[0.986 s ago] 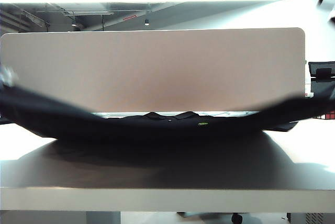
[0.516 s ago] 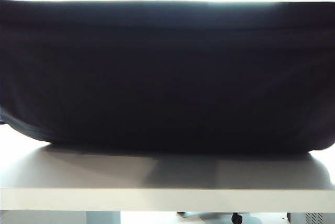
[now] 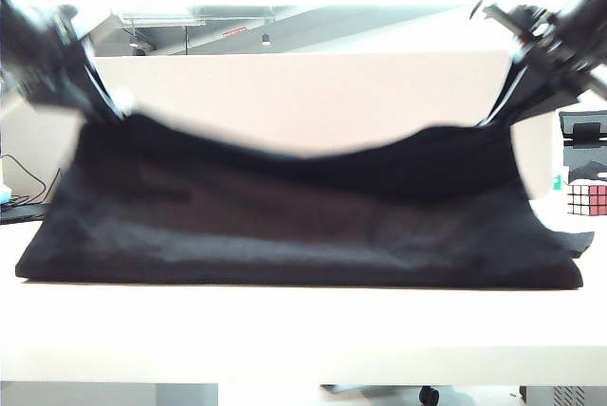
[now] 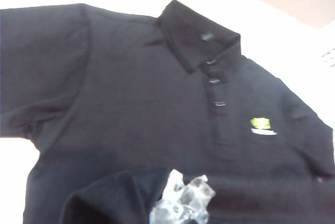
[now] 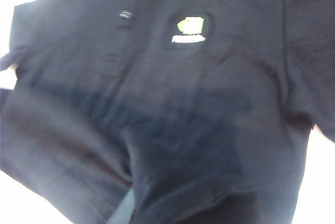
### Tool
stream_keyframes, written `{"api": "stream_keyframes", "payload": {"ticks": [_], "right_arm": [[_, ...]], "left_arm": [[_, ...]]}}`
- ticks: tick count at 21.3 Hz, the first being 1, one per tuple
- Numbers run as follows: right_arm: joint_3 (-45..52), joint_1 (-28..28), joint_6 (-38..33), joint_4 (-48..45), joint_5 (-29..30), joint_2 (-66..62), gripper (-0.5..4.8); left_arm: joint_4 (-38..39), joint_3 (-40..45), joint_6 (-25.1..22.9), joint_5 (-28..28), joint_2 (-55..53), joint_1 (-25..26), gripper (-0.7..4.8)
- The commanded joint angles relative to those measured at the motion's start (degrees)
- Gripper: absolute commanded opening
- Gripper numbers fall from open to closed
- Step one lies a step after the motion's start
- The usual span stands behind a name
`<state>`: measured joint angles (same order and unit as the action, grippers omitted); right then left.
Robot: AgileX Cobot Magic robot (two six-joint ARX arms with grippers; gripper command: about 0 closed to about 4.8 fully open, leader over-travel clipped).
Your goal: Fold the bottom side of the T-shirt horizontally towards the center, about one-third of the way, then fold the sleeve back towards the center, creating a straight line along the edge of the T-shirt, and finally fold the bottom of the T-shirt up towards the top, creating a neat rectangle.
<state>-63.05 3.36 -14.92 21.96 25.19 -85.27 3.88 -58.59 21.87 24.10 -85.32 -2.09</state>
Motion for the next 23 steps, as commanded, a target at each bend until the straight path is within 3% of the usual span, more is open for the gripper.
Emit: {"api": "stream_keyframes", "payload": {"ticks": [1, 2, 3, 4, 5, 6, 8, 10, 11, 18, 23], "right_arm": [[-4.2, 0.0, 1.8, -1.5, -1.8, -5.6, -0.03], [-4.3, 0.0, 2.9, -2.8, -2.1, -6.4, 0.52], [-4.3, -0.5, 4.2, -5.5, -3.2, -7.4, 2.95], [-4.3, -1.3, 4.3, -7.6, -6.2, -7.5, 4.16], [-4.3, -2.1, 4.4, -9.1, -8.0, -7.5, 4.14], [-4.3, -4.6, 4.3, -10.4, -8.6, -7.5, 4.10], [-4.3, -8.9, 3.8, -10.7, -8.6, -7.8, 3.89], [-4.3, -13.5, 0.9, -11.8, -8.2, -9.7, 3.89], [-4.3, -14.6, 0.8, -12.2, -7.4, -11.6, 3.59], [-4.4, -16.2, 0.2, -13.7, -5.5, -20.0, 3.59], [-4.9, -16.9, -1.2, -14.9, -3.6, -22.4, 3.59]], "left_arm": [[-0.7, -6.0, -1.0, 1.6, -9.1, 0.1, -0.05], [-2.4, -7.0, -2.1, 1.6, -11.7, 0.1, 0.05], [-6.3, -7.1, -4.4, 1.6, -13.9, 0.1, 1.80], [-9.5, -7.1, -7.5, 1.1, -14.9, 0.8, 3.59], [-11.8, -7.1, -8.4, -1.2, -15.2, 1.3, 3.85], [-14.4, -7.1, -8.3, -5.4, -15.2, 2.7, 3.85], [-16.3, -7.5, -7.7, -7.0, -15.8, 6.3, 3.67], [-11.2, -11.3, -7.5, -7.2, -19.1, 8.8, 3.68], [-9.1, -14.6, -8.3, -7.1, -22.4, 9.1, 3.68], [1.4, -29.3, -8.3, -4.9, -36.0, 9.5, 3.68], [5.9, -34.5, -8.4, -4.7, -42.2, 10.2, 3.68]]}}
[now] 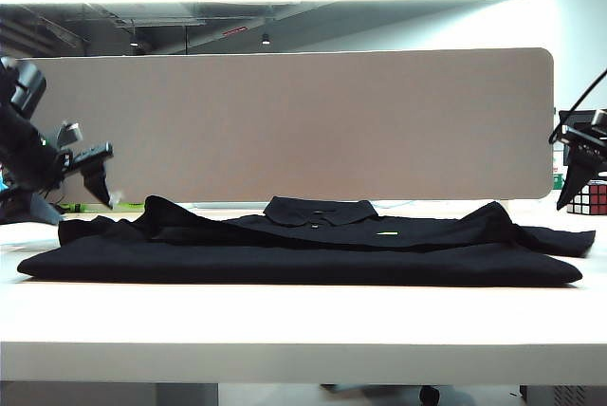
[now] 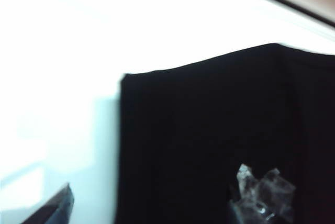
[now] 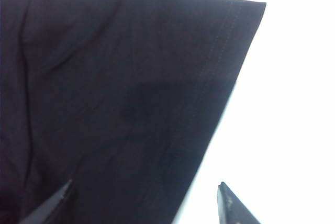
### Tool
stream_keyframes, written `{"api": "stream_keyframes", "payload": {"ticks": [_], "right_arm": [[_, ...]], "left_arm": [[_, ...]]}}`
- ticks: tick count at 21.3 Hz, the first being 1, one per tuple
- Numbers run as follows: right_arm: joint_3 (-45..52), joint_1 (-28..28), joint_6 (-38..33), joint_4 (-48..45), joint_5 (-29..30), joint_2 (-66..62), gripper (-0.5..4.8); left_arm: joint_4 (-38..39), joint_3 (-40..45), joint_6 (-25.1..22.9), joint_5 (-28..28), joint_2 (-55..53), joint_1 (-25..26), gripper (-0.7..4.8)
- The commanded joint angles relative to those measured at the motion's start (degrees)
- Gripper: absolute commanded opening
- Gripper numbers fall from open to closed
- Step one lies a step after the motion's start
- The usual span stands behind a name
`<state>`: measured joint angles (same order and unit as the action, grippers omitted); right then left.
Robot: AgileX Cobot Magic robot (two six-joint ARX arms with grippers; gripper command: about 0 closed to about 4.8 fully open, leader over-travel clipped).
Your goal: Fold the bottom side of the T-shirt horizontally towards the center, about one-third of the way, then fold the sleeve back towards the center, creating a straight line along the edge of the T-shirt, and finally fold the bottom of the T-shirt up towards the top, creating a neat rectangle.
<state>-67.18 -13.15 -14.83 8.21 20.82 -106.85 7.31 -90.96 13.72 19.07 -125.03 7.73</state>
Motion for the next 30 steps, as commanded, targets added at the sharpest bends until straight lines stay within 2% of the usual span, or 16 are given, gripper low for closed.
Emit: {"api": "stream_keyframes", "payload": {"ticks": [1, 4, 6, 9, 17, 19, 20, 22, 23, 26, 30], "right_arm": [[-1.4, -0.5, -1.4, -0.7, 0.7, -1.6, 3.59], [-3.8, -0.5, -2.0, 0.1, 0.7, -3.8, 3.59], [-6.0, -0.3, -2.6, 1.1, 1.0, -6.0, 3.58], [-8.0, 0.4, -3.5, 1.7, 1.8, -8.2, 3.58], [-10.2, 3.0, -3.6, 1.8, 0.7, -11.5, 3.52], [-10.2, 3.2, -3.3, 1.9, 0.2, -11.5, 2.94], [-10.2, 3.4, -3.0, 2.1, -0.4, -11.5, 2.38], [-10.2, 3.3, -2.3, 2.2, -0.6, -11.5, 0.95], [-10.2, 3.3, -1.0, 2.1, -0.5, -11.5, -0.11], [-10.2, 3.2, 1.1, 1.9, -2.9, -11.0, -0.08], [-10.2, 2.1, 2.0, 1.8, -2.6, -7.3, -0.08]], "left_arm": [[2.9, -2.8, -0.4, 0.4, -3.3, 0.3, 3.68], [4.3, -4.9, -1.5, 1.2, -5.9, 0.2, 3.67], [5.1, -6.3, -1.2, 4.3, -7.6, 0.2, 3.60], [5.3, -6.8, -1.3, 5.1, -8.5, 0.2, 3.14], [5.3, -6.8, -1.7, 6.6, -8.5, 0.2, 3.12], [5.4, -6.9, -1.8, 8.0, -8.5, 0.2, 2.61], [5.4, -6.9, -1.8, 8.7, -8.4, 0.2, 1.96], [5.3, -6.9, -1.8, 9.8, -8.4, 0.2, 0.70], [5.0, -6.9, -1.8, 10.9, -8.4, 0.3, -0.03], [3.9, -6.9, -4.4, 11.8, -8.1, 0.3, -0.05], [3.9, -6.9, -9.4, 11.6, -4.6, 0.4, -0.05]]}}
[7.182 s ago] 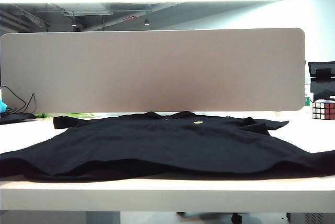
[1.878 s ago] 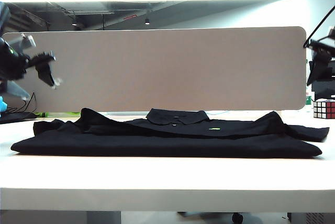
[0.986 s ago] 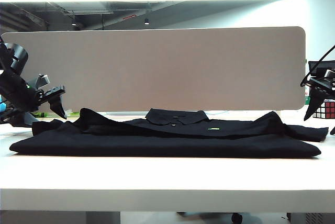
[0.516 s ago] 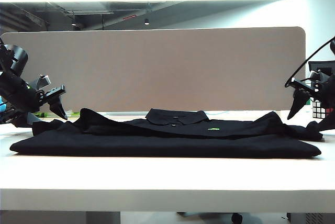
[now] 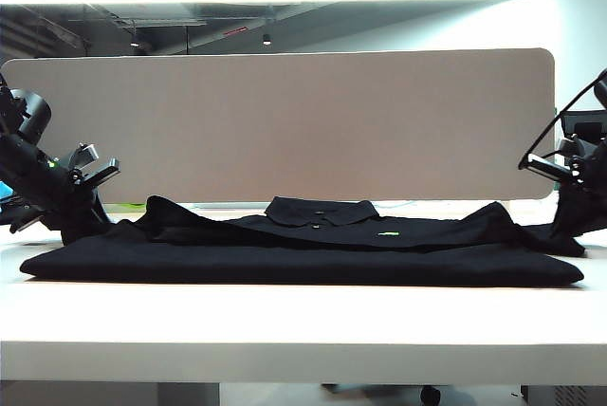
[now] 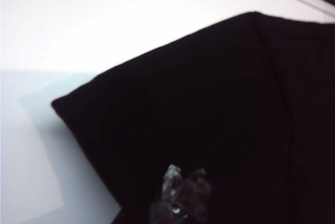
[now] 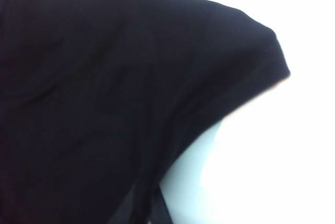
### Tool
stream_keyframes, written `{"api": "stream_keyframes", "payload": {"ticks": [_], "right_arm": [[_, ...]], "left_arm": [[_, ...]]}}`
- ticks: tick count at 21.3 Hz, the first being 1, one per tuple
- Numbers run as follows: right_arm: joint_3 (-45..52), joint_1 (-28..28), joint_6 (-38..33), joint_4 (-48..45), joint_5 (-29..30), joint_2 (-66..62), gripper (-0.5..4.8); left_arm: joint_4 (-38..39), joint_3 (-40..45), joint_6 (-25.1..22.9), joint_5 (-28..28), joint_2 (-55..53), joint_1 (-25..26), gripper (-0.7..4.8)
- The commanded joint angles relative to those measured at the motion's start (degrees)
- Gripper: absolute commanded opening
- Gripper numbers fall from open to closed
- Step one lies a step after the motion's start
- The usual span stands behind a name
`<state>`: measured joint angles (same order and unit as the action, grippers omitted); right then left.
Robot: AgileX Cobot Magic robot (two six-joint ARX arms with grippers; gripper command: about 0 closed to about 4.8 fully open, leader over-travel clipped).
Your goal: Fold the bottom side of the T-shirt horizontally towards the center, about one-third of the way, then fold the sleeve back towards the center, creating a straight line along the edge of the T-shirt, and finally fold the bottom of the T-shirt up towards the top, creating a neat rectangle.
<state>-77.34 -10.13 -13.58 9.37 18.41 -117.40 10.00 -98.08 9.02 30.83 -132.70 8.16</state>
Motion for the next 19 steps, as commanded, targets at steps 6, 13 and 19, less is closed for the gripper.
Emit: {"api": "stream_keyframes", "payload": {"ticks": [6, 13, 19], "right_arm": [[-0.1, 2.1, 0.7, 0.6, 3.3, 9.5, -0.08], [0.0, 13.9, 0.2, -0.2, 3.5, 11.0, -0.08], [0.0, 24.8, 0.7, -0.2, -0.1, 10.9, -0.08]], "left_arm": [[1.3, 0.3, -4.5, 2.4, 9.6, -2.5, -0.05], [1.6, 0.3, -4.7, 3.3, 12.4, -14.1, -0.05], [7.8, 0.3, -15.2, -4.6, 12.3, -26.1, -0.05]]}}
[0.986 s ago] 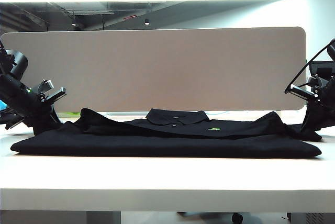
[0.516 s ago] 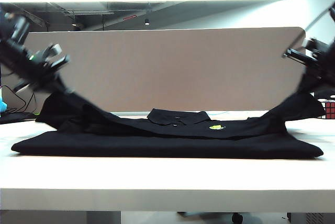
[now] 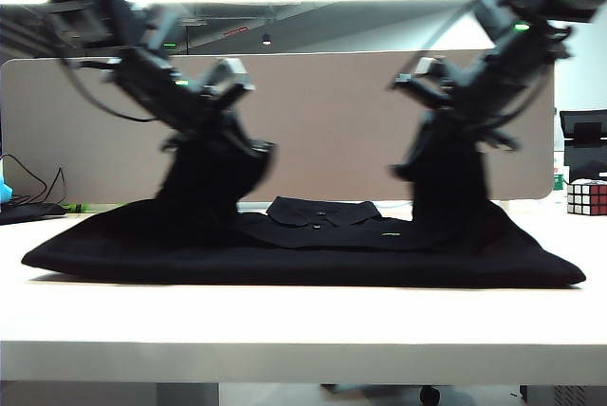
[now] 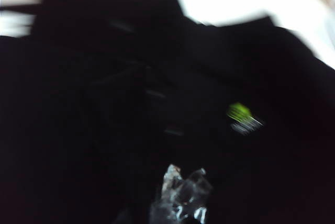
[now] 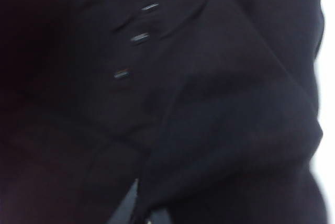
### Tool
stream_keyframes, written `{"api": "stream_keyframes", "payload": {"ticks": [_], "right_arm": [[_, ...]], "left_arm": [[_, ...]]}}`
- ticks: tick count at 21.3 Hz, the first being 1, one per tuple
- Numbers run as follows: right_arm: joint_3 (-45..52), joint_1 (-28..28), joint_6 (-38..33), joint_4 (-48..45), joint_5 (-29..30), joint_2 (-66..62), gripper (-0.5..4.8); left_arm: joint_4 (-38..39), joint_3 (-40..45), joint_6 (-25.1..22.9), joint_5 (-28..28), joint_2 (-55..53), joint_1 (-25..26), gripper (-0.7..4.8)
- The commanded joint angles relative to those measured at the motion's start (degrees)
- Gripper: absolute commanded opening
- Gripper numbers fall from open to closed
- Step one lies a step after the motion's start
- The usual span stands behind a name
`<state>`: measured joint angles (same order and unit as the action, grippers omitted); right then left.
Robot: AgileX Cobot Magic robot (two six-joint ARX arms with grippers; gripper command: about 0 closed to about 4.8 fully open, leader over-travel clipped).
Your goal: Fold the bottom side of the T-shirt horizontally towards the center, about one-third of the way, then fold the sleeve back towards the center, creating a straight line along the edge of the T-shirt, and finally fold the bottom of the T-shirt up towards the top, creating a neat rectangle.
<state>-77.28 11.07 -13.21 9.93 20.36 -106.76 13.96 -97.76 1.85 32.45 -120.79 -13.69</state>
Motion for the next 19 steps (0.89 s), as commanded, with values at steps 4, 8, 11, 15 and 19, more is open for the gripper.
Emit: {"api": "stream_keyframes", "payload": {"ticks": [4, 8, 11, 15, 19], "right_arm": [[0.0, 6.6, 3.1, 2.3, -2.5, 0.2, 3.31], [-0.1, -0.1, 3.0, 11.1, -2.1, 6.2, 4.00], [2.5, -7.2, 2.7, 18.7, 3.0, 12.6, 4.00], [19.0, -15.1, -1.9, 17.9, 9.3, 24.7, 4.00], [26.1, -17.3, -4.2, 17.8, 9.4, 30.3, 4.00]], "left_arm": [[9.9, 0.0, -10.9, -9.4, 0.1, -7.1, 3.08], [21.1, 0.0, -9.3, -8.1, 4.6, 1.2, 4.25], [32.7, 0.4, -5.8, 2.2, 6.3, 10.0, 2.81], [35.3, 15.2, -5.9, 10.1, 12.0, 19.4, 2.73], [27.7, 29.0, -4.6, 1.6, 20.9, 21.4, 2.73]]}}
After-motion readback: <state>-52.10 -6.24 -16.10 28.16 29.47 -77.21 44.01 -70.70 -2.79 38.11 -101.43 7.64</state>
